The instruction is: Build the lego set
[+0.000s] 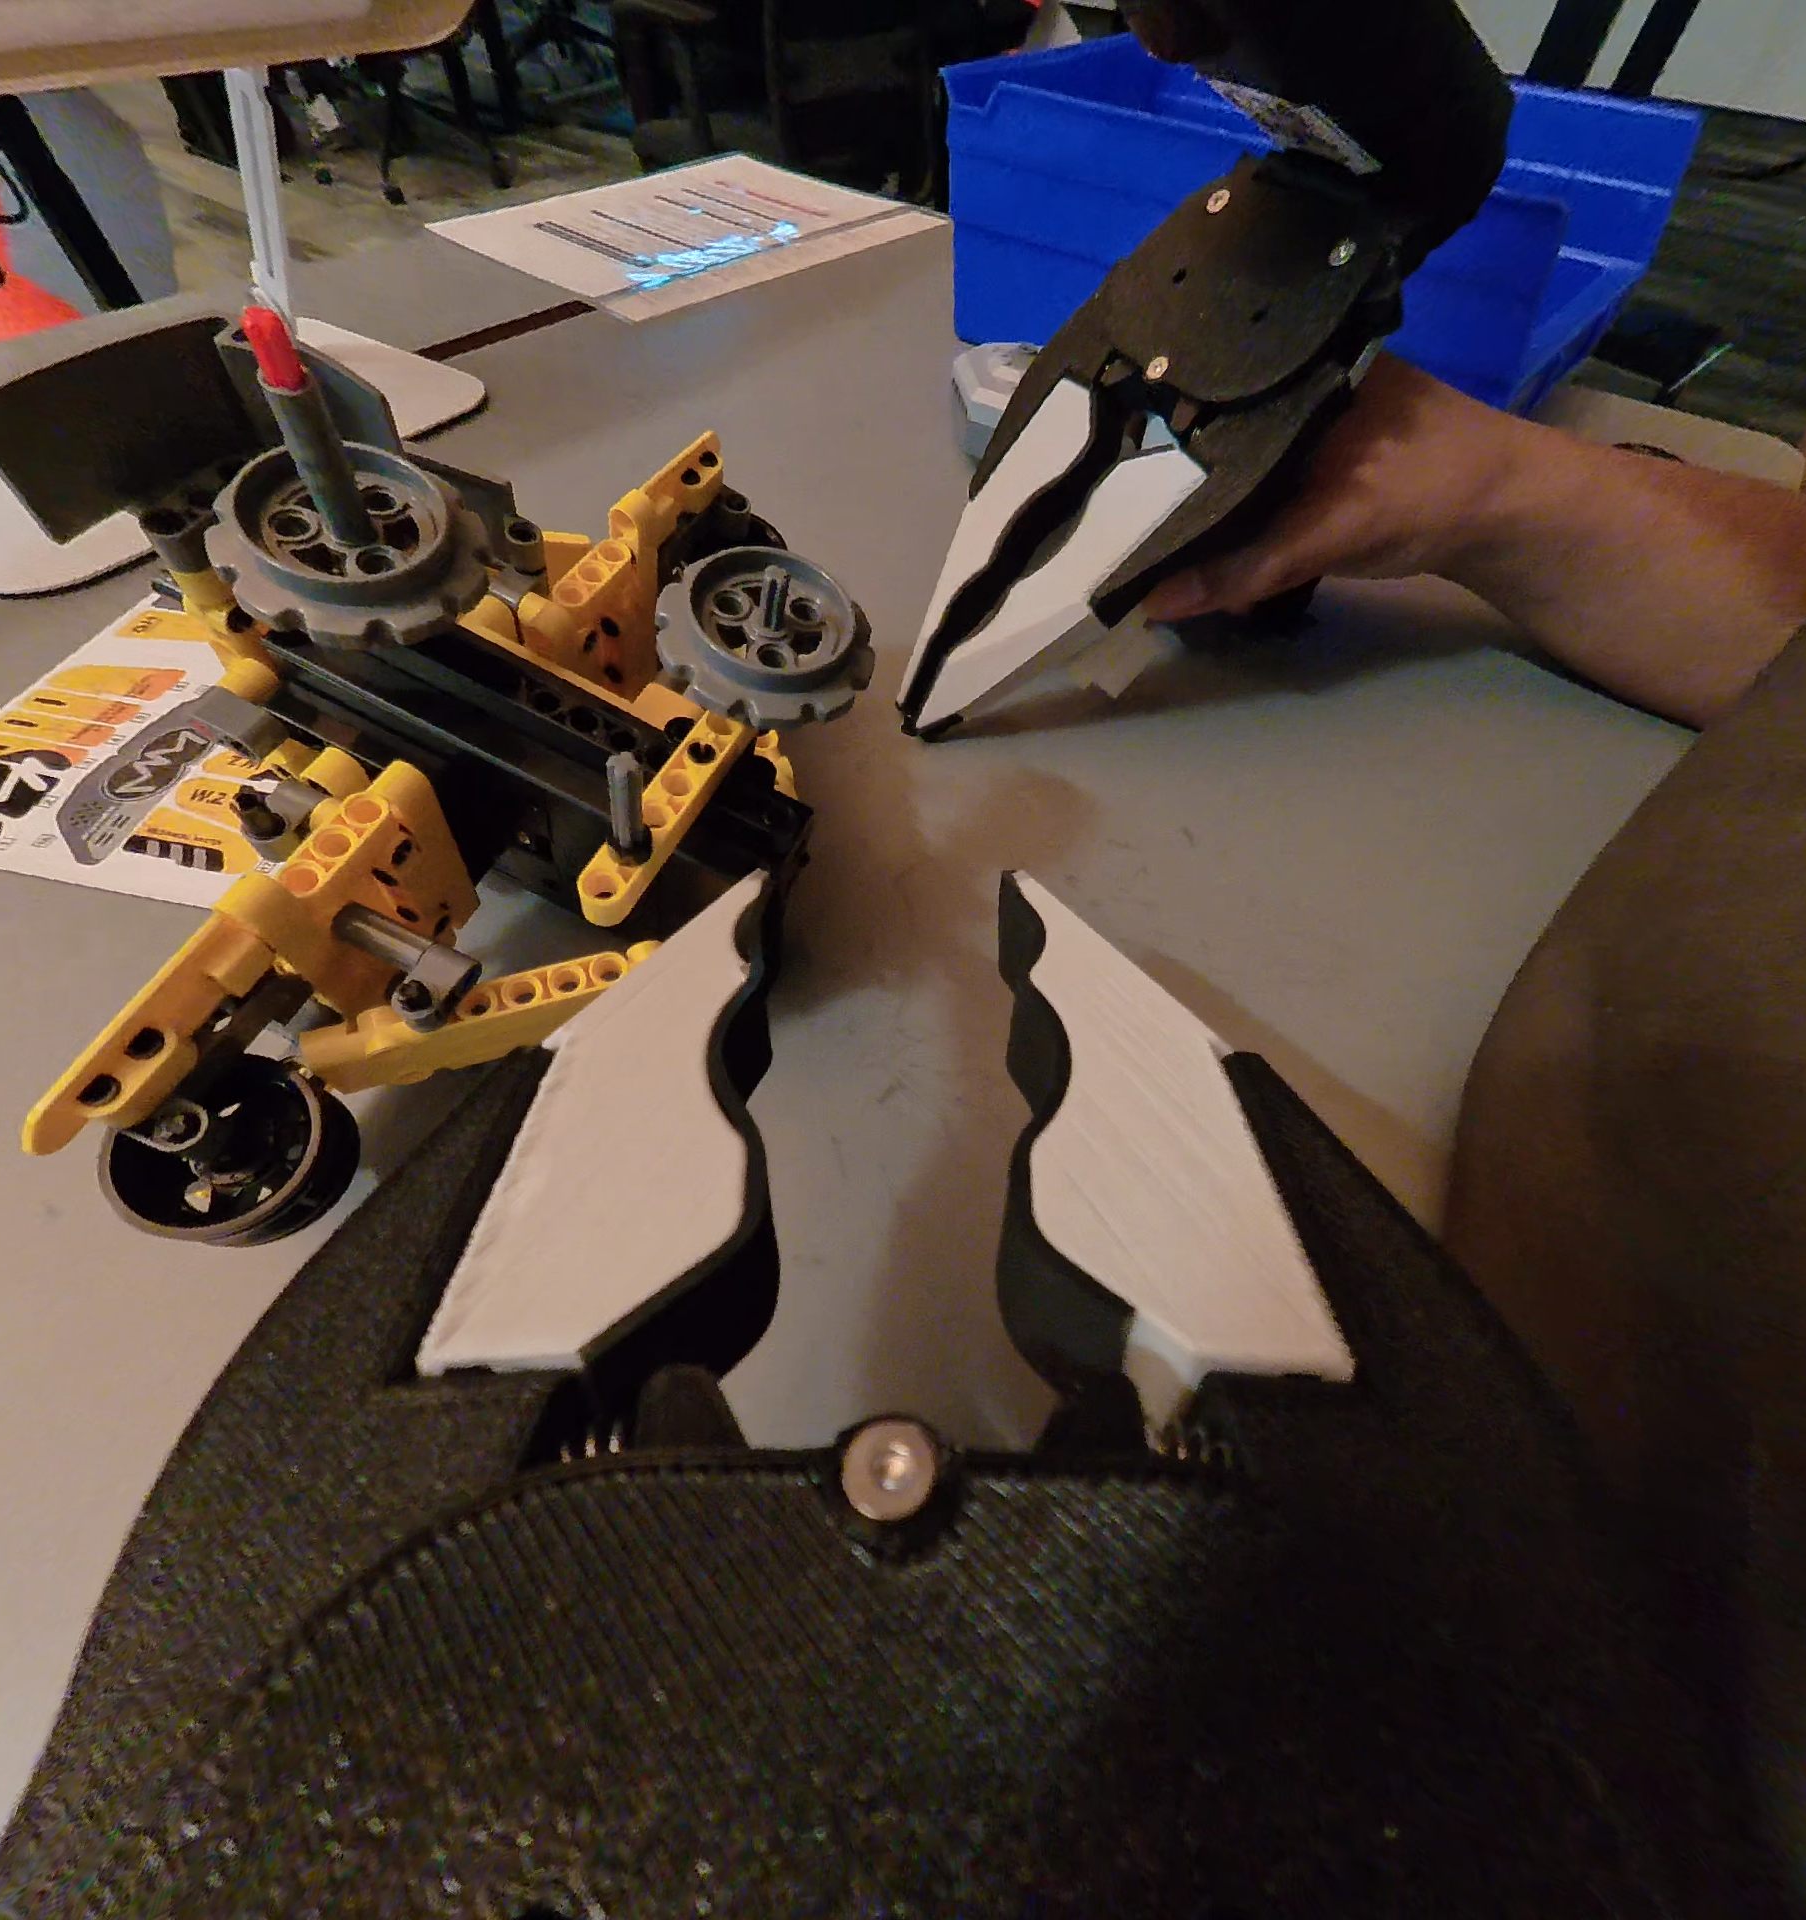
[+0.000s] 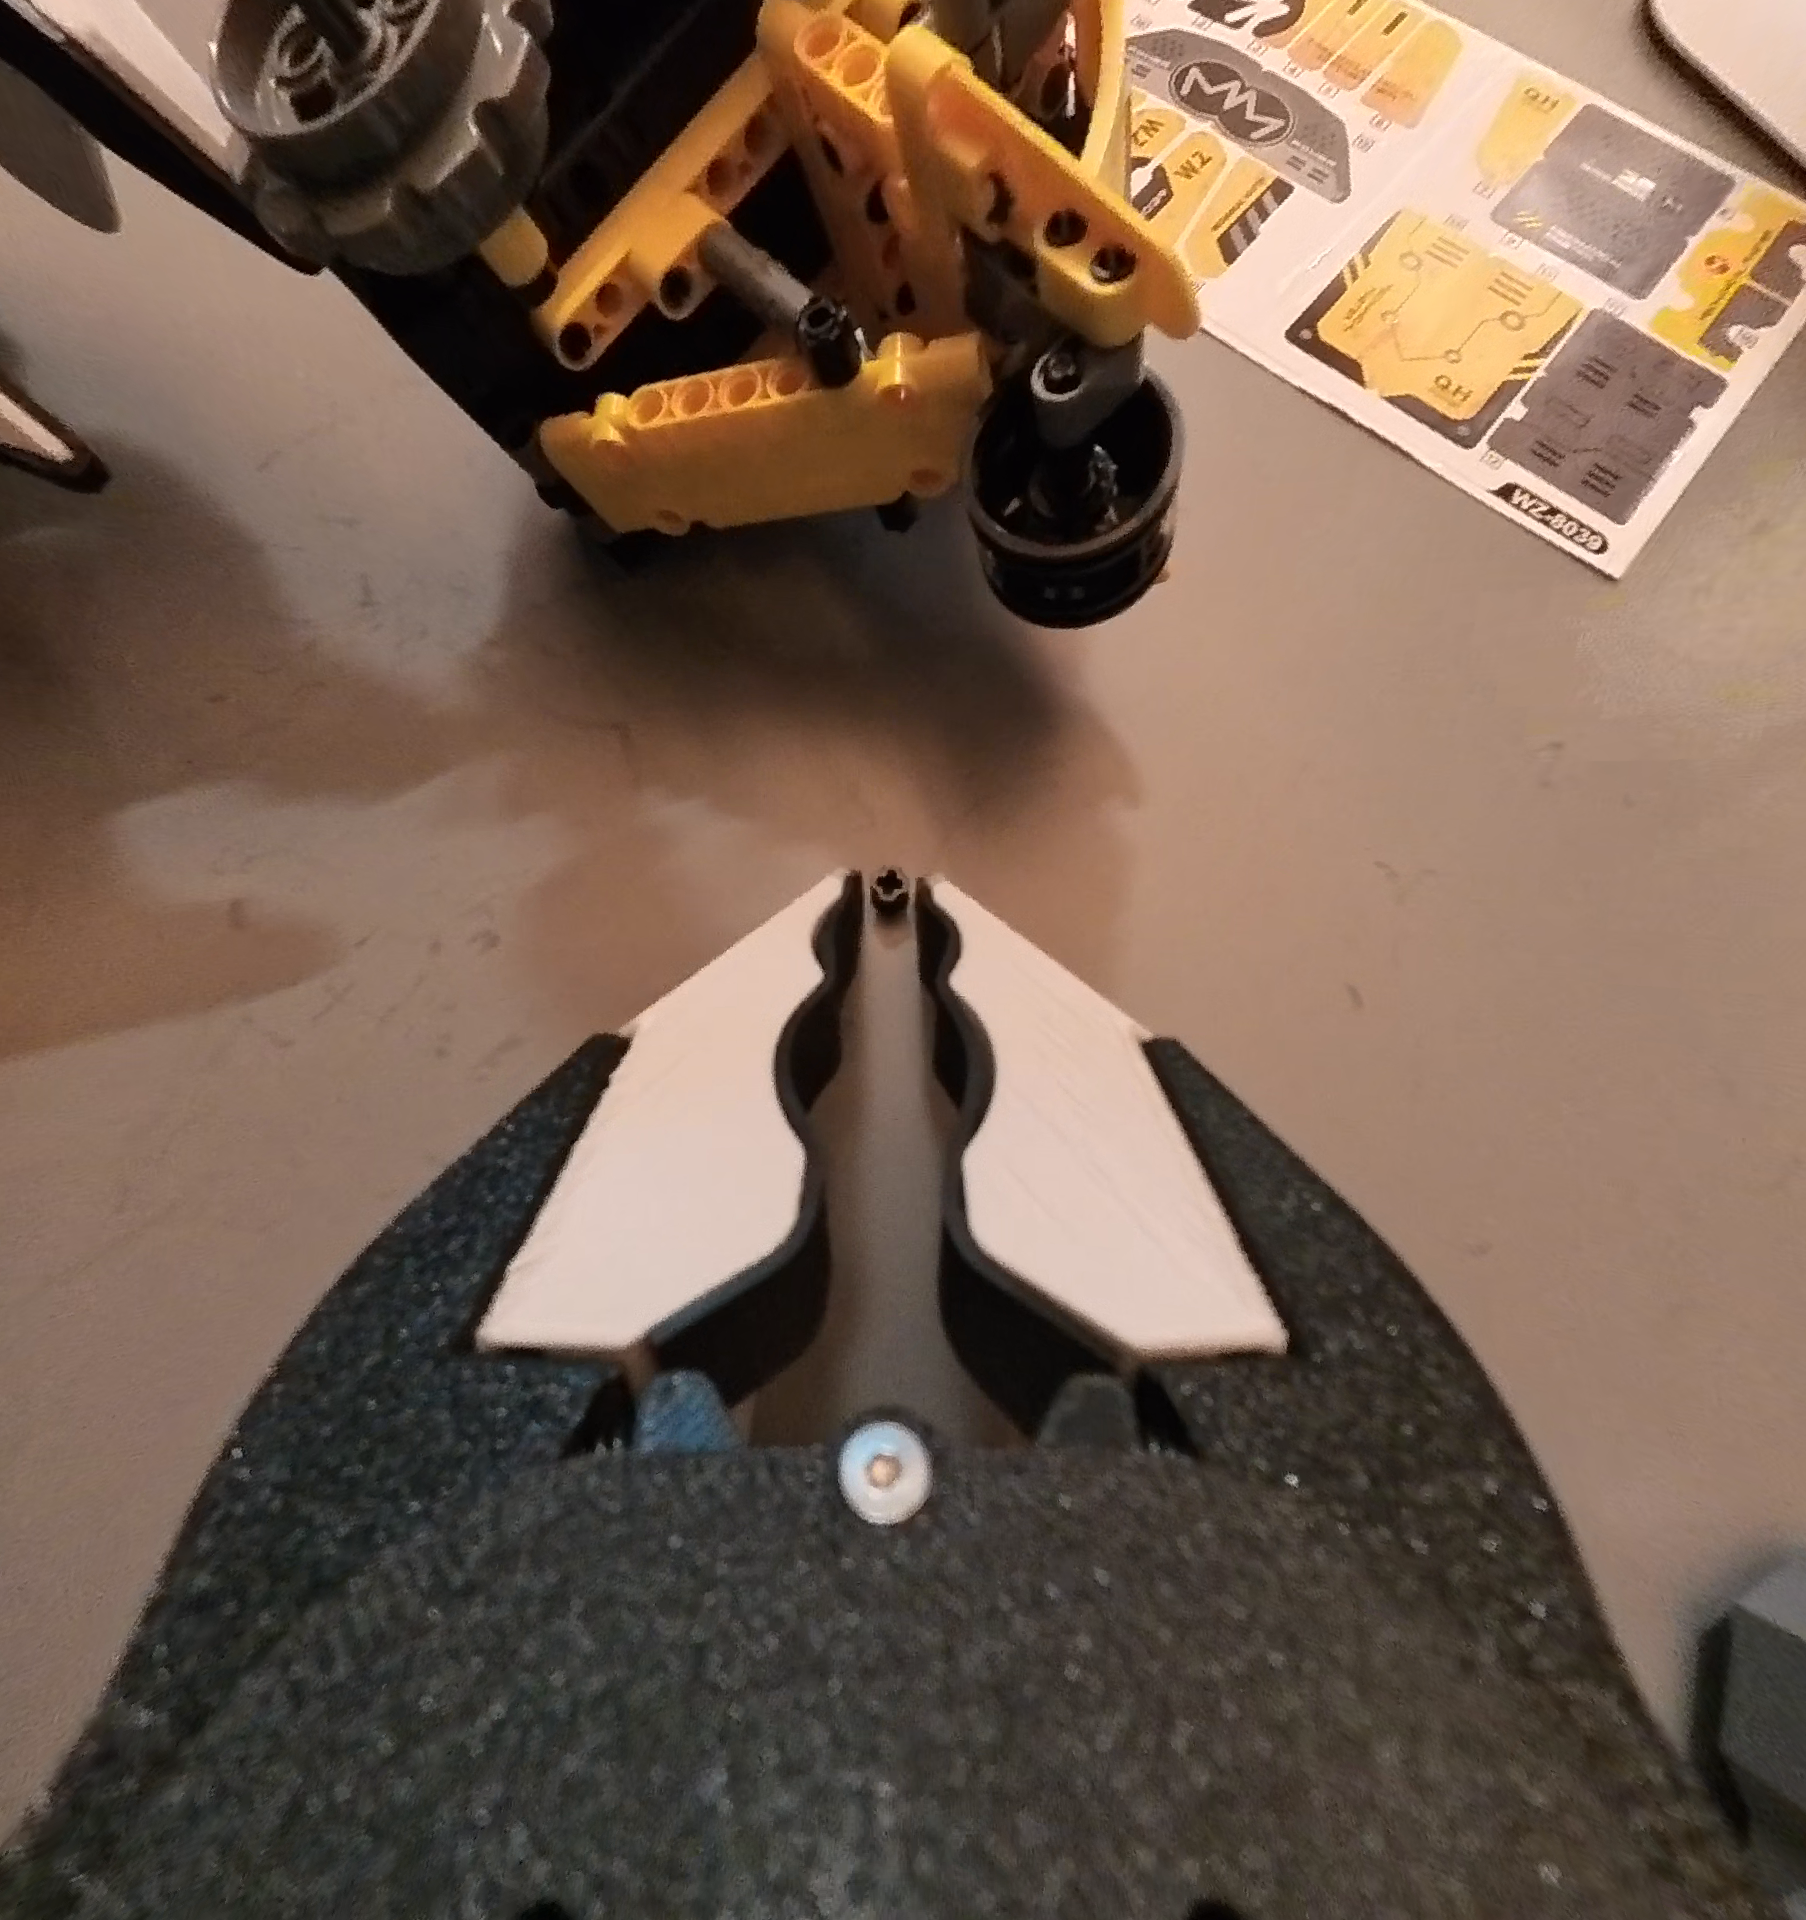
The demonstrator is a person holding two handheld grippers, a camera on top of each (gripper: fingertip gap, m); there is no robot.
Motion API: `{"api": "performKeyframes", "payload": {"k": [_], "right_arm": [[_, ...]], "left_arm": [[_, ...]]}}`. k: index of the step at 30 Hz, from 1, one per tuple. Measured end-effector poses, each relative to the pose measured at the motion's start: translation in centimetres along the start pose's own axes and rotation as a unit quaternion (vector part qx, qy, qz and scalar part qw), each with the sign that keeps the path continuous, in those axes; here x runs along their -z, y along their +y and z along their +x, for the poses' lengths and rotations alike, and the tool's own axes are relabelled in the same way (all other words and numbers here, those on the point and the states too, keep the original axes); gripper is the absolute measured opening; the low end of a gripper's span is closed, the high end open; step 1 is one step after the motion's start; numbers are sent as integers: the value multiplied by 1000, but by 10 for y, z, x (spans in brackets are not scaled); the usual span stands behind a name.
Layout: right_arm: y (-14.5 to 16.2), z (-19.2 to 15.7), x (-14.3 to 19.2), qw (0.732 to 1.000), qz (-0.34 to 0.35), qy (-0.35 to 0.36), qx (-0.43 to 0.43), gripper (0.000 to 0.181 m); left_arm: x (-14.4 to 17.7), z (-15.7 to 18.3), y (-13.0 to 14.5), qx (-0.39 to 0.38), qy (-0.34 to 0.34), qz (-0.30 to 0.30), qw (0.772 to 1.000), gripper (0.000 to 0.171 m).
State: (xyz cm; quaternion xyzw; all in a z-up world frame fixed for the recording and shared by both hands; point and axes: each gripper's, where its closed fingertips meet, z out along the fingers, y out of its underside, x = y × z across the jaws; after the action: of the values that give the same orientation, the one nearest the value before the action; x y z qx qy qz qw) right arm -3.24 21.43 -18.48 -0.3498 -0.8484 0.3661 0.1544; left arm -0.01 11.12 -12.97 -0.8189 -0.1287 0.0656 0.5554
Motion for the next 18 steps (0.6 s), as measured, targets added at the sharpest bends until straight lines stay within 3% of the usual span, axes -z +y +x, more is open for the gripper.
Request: {"api": "performKeyframes", "payload": {"k": [9, 18], "right_arm": [[-8, -5, 4, 1000, 20, 0, -7, 6], [5, -32, 10, 997, -31, 43, -55, 6]], "left_arm": [[2, 1, -2, -14, -8, 9, 1000, 40], [-2, 7, 3, -51, -19, -12, 998, 40]]}}
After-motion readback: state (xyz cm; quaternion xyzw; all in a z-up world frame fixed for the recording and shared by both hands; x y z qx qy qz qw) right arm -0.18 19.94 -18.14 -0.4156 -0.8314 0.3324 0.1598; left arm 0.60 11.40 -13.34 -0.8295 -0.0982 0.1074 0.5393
